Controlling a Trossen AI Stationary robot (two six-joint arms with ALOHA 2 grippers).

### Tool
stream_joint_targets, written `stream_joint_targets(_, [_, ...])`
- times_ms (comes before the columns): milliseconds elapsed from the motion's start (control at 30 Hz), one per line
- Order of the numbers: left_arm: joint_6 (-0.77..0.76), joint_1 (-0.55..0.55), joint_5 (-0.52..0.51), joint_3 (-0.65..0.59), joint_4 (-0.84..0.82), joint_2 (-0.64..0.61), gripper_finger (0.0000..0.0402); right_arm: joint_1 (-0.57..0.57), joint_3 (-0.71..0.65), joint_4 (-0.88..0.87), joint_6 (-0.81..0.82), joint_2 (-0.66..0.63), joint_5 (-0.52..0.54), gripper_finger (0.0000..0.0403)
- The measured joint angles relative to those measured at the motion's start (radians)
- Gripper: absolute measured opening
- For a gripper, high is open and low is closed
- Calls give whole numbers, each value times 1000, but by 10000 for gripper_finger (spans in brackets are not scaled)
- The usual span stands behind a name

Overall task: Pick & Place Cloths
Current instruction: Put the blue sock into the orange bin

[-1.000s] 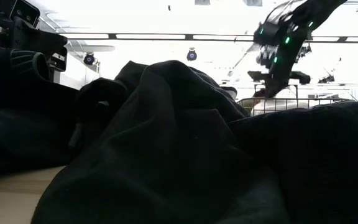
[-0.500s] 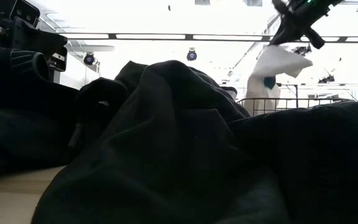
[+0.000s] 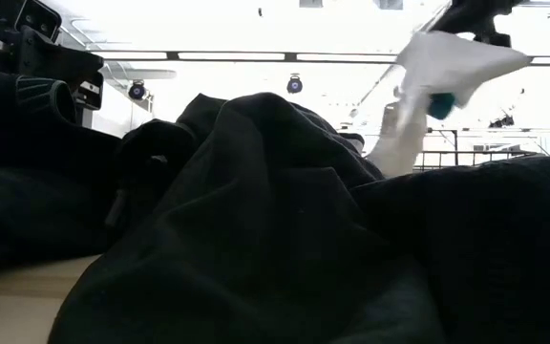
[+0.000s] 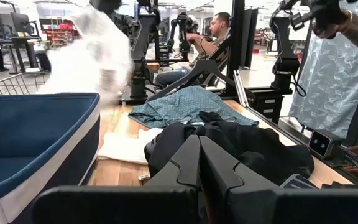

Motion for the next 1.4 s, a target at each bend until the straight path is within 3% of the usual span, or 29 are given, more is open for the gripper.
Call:
stream_joint_targets(167, [0,0,0,0,0,0,1,133,0,-175,108,55,166,4])
stream_joint_targets(300, [0,0,0,0,0,0,1,228,0,-194,172,131,280,4])
stream_joint_targets(467, [0,0,0,0,0,0,1,326,0,-188,284,286,342,4])
stream_joint_targets(700, [0,0,0,0,0,0,1,417,0,-79,367,550,372,4])
stream_joint_targets(967, [0,0,0,0,0,0,1,441,0,69,308,795,400,4])
stream_joint_targets(1167, [0,0,0,0,0,0,1,441,0,97,262,891,393,4])
stream_joint_targets(1400, [0,0,0,0,0,0,1,446,0,181,154,899,358,4])
